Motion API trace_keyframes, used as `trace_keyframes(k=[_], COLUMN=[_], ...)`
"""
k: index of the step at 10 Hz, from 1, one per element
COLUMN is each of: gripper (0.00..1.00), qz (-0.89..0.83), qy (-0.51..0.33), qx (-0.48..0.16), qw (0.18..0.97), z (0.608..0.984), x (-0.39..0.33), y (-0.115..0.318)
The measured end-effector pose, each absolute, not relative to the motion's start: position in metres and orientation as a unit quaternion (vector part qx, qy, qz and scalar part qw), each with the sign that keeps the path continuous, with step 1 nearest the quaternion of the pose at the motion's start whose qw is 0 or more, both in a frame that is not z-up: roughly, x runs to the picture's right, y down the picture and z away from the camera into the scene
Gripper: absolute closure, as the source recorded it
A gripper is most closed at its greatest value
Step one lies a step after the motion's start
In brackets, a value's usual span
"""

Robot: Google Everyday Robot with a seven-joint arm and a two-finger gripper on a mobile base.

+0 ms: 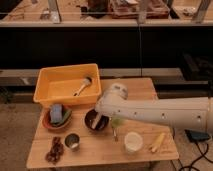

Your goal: Wipe purple bowl with eraser

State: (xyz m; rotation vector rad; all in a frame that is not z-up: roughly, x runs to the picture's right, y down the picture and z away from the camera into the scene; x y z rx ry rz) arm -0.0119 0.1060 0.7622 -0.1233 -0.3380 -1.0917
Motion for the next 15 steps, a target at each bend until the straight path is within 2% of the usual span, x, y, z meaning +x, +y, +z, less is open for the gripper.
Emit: trace_keyframes(k=[4, 6, 9, 15], gripper=[1.00, 1.00, 1.00, 1.00], qz=[-0.512, -0.501, -0.499, -0.509], qy=[-0.128, -0.113, -0.113, -0.155], qx=[-0.078, -0.084, -0.075, -0.033], qw=[0.846, 0.854, 0.856, 0.846], z=[0.775, 0.793, 0.806, 0.791], x=[0.014, 0.023, 0.006, -0.046], y=[0.102, 0.091, 0.077, 0.070])
